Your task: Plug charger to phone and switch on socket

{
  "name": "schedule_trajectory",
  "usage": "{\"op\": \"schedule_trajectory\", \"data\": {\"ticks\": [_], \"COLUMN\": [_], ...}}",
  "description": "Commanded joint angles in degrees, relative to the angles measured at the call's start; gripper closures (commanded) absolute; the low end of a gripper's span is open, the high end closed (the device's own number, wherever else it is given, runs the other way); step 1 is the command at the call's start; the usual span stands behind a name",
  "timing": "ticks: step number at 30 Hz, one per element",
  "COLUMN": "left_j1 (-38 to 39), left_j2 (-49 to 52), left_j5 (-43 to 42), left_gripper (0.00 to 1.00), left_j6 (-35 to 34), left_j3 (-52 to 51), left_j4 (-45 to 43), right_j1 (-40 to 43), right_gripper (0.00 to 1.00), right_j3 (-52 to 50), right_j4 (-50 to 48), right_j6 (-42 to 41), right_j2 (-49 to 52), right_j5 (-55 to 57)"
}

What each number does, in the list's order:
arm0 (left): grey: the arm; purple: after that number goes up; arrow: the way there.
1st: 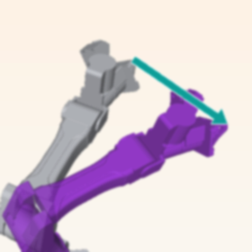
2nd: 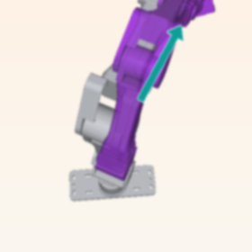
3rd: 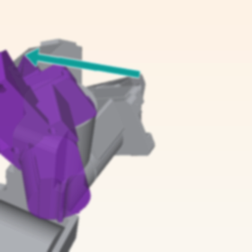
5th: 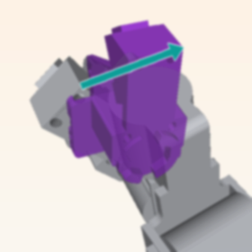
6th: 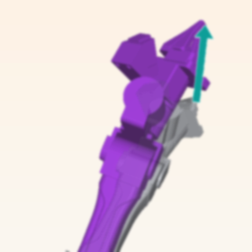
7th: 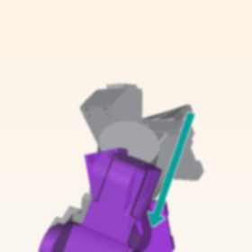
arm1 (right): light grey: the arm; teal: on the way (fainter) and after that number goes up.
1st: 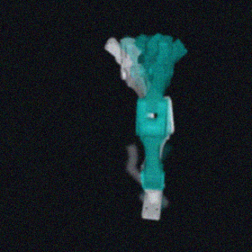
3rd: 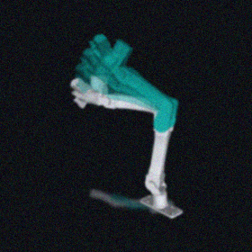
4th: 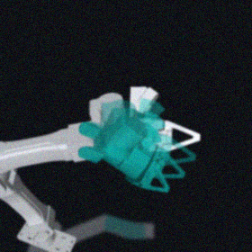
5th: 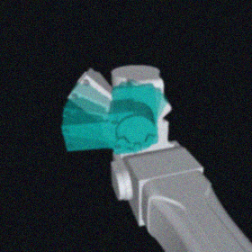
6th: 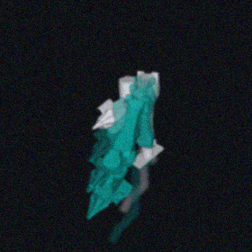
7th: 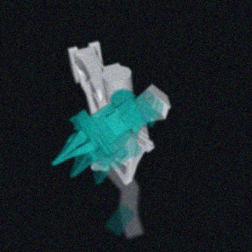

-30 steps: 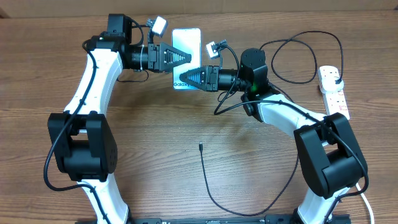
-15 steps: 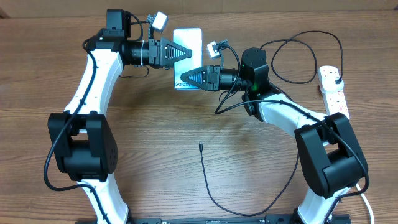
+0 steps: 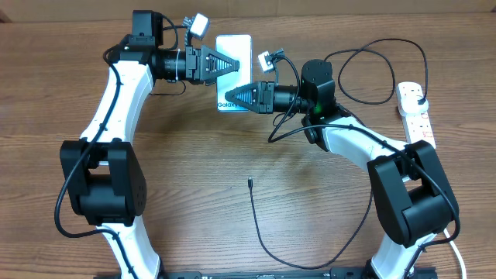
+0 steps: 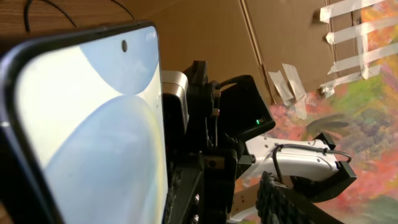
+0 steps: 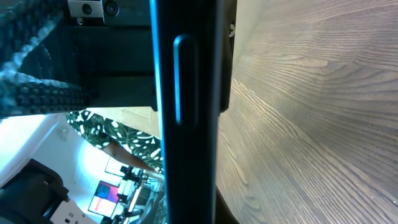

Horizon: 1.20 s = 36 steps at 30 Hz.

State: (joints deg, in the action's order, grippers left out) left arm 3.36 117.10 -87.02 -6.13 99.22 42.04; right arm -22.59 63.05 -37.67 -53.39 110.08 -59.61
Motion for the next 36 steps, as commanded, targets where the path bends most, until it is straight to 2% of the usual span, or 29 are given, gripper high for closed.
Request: {"op": "schedule_trajectory", "data": {"ticks": [1,3,6,12,15,19,29,32,35,36], "left_j1": [1.18,1.18,1.18,1.18,1.38,2.05,2.25,2.43,2.64,2.69], "left_j2": [-2.47,-2.47,-2.47,-2.47,-2.47,-2.47,-2.47,-2.47,-2.47,-2.47], "left_j5": [-3.54,-3.54,-3.56,-3.56,-3.56,-3.54,-2.93,-0.39,0.81,0.81], "left_gripper": [0.41,0.49,0.55,0.57,0.52,0.60,0.60,0.70,0.84,0.83], "left_j6": [-0.33,-0.33,-0.35,-0.35,-0.35,-0.33,-0.28,-0.31,-0.31,-0.31], "left_j3": [1.55,1.55,1.55,1.55,1.55,1.55,1.55,1.55,1.53,1.53], "left_j4": [-0.52,-0.52,-0.50,-0.31,-0.20,-0.13,-0.33,-0.31,-0.07,-0.07], "right_j1": [-0.50,-0.55,-0.55,-0.55,-0.55,-0.55,-0.59,-0.59,-0.59,-0.59], "right_gripper": [0.96,0.96,0.96,0.96,0.96,0.96,0.96,0.96,0.96,0.96], "right_j3": [0.72,0.72,0.72,0.70,0.70,0.72,0.70,0.70,0.70,0.70], "right_j4": [0.44,0.44,0.44,0.48,0.81,0.90,1.01,1.05,1.05,1.05], "right_j6": [-0.42,-0.42,-0.42,-0.46,-0.70,-0.72,-2.40,-2.40,-2.40,-2.43], "right_j2": [-0.83,-0.83,-0.83,-0.83,-0.83,-0.83,-0.83,-0.83,-0.83,-0.83], "right_j5": [-1.03,-1.57,-2.84,-4.35,-4.59,-4.37,-4.55,-4.52,-4.52,-4.52]}}
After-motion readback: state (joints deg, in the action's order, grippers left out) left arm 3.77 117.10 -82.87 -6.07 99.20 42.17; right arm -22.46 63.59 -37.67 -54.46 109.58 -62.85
